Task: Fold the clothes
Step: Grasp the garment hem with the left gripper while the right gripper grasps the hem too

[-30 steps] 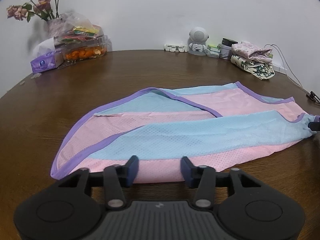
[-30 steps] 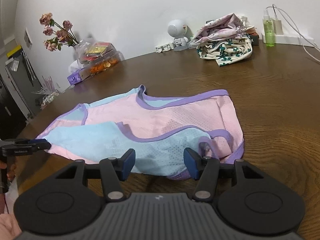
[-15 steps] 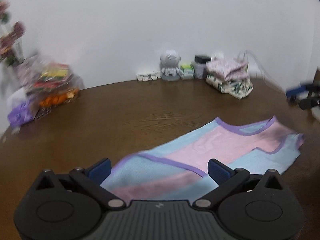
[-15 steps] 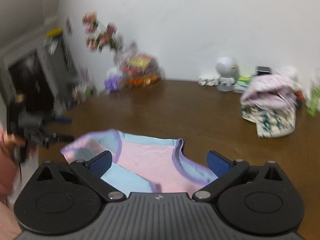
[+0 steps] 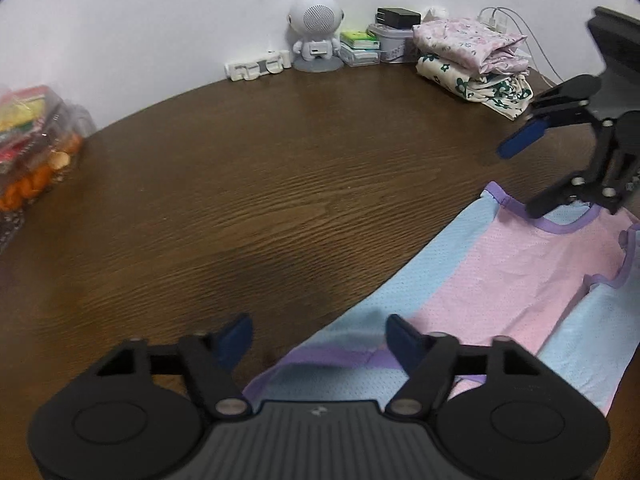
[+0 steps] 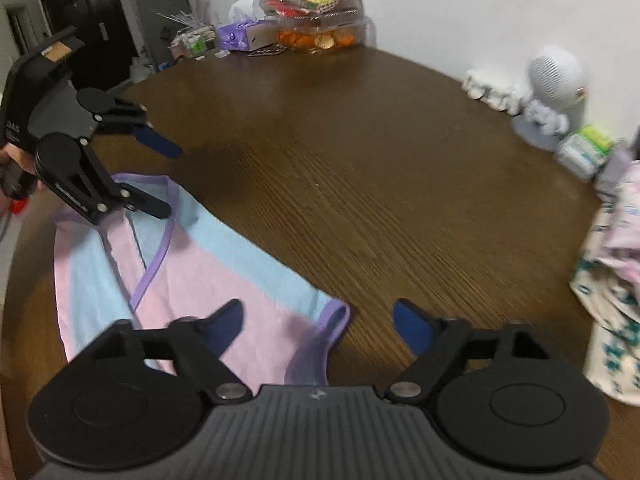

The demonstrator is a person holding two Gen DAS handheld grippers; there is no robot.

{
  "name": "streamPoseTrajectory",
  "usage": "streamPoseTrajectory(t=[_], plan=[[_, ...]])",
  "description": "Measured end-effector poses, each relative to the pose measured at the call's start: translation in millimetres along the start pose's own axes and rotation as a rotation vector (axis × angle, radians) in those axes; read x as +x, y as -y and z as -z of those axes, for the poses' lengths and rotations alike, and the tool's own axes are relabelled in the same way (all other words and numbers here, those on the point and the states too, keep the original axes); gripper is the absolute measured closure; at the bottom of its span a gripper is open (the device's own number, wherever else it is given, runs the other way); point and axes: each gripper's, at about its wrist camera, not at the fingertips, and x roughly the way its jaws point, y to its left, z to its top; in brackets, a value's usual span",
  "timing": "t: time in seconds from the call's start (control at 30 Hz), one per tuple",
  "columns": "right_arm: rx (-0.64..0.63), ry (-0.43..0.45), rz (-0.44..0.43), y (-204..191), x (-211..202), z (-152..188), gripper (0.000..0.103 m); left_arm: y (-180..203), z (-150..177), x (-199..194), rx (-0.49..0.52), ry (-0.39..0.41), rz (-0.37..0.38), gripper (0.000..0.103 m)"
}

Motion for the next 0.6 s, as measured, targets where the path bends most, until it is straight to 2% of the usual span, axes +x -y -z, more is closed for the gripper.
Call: streamPoseTrajectory(t=[0.07, 0.13, 0.17, 0.27, 0.43, 0.53, 0.6], plan=[[-0.010, -0.017, -0.025, 5, 11, -5, 0.039, -6, 1, 4, 0.000, -0.007, 0.013, 0.052], [-0.016, -0.035, -0.039, 9, 20, -7, 0.046, -13, 3, 8, 0.001, -0.022, 0.024, 0.060], [-0.018, -0.045, -0.049, 12, 22, -7, 0.053, -15, 4, 9, 0.001, -0.026, 0.029, 0.065], [-0.029, -0.064, -0.067, 15, 27, -8, 0.062, -20, 6, 11, 0.004, -0.024, 0.046, 0.065], [-0.056, -0.075, -0.077, 13, 26, -9, 0.066, -22, 7, 11, 0.007, -0.024, 0.056, 0.068], [-0.072, -0.082, -0.082, 11, 26, -10, 0.077, -19, 7, 11, 0.007, -0.022, 0.057, 0.075], [-0.083, -0.087, -0.086, 11, 26, -10, 0.081, -17, 7, 10, 0.009, -0.021, 0.062, 0.079]])
